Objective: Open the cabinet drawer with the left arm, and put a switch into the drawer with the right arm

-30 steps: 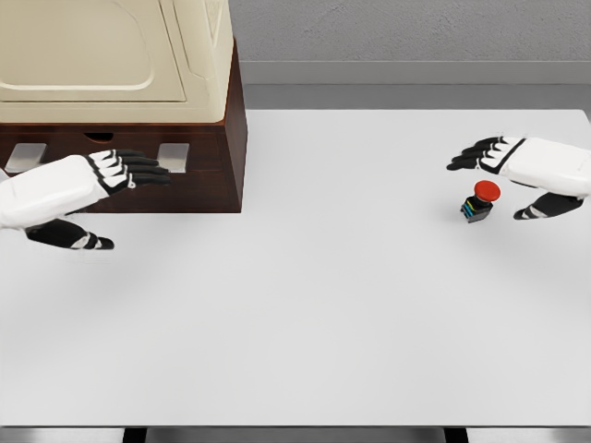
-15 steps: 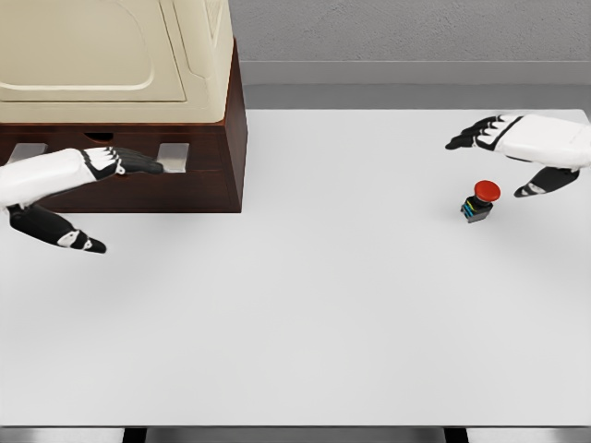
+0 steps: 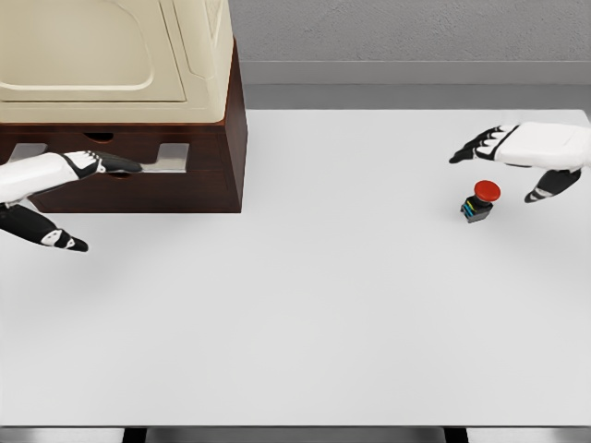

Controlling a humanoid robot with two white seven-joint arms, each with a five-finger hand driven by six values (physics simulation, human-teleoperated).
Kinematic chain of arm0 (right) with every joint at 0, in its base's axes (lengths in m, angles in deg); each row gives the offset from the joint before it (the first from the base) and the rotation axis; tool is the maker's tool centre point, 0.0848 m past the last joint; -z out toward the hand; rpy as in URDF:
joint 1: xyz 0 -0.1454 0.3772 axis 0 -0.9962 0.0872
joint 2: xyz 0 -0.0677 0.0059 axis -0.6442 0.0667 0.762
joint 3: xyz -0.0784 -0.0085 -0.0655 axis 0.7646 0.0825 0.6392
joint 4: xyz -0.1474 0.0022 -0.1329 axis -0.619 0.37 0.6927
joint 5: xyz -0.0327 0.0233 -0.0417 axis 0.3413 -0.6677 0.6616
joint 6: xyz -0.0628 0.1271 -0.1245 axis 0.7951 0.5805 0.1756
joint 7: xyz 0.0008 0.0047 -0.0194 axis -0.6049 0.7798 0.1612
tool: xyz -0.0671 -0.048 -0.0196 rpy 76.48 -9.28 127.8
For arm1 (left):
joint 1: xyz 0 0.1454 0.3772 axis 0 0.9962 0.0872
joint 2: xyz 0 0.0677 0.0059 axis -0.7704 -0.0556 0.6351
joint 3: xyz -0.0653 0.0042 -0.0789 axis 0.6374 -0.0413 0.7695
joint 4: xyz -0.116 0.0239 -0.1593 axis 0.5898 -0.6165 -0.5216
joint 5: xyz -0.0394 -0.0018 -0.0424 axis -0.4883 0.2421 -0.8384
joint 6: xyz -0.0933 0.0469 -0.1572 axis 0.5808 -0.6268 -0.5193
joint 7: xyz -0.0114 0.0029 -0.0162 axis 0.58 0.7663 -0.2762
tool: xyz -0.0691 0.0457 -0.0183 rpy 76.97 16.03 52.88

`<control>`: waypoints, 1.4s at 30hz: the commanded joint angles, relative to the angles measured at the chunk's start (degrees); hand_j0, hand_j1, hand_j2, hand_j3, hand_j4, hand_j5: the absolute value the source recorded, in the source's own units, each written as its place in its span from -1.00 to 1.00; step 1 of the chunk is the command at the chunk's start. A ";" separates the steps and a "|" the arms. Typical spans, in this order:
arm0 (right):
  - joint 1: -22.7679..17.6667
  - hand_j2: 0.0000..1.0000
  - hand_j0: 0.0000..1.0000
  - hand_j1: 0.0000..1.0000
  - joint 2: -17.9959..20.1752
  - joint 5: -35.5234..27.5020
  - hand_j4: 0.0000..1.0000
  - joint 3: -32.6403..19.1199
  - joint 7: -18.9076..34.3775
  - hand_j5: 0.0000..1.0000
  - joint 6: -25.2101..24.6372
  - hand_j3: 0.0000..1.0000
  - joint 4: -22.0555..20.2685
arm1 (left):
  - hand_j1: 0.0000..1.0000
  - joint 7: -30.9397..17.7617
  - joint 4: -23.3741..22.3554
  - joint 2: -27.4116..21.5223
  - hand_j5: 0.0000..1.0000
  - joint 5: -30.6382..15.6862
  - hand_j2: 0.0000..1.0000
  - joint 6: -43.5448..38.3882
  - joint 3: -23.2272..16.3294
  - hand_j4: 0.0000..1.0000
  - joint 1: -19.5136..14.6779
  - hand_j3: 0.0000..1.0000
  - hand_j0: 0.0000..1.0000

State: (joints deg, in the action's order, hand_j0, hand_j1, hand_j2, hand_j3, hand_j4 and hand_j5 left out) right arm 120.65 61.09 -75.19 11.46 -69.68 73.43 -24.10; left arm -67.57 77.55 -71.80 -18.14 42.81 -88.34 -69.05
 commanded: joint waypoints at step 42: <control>0.00 1.00 1.00 1.00 -11.46 -2.42 1.00 6.85 1.41 1.00 -0.08 1.00 16.78 | 1.00 0.11 -8.17 4.48 1.00 -0.58 1.00 -0.12 -0.71 1.00 0.09 1.00 1.00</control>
State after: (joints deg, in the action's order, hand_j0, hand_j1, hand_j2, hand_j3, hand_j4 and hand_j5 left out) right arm 120.65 49.68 -77.38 18.36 -68.30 73.43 -7.50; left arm -67.44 69.33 -67.19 -18.19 42.81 -89.09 -68.97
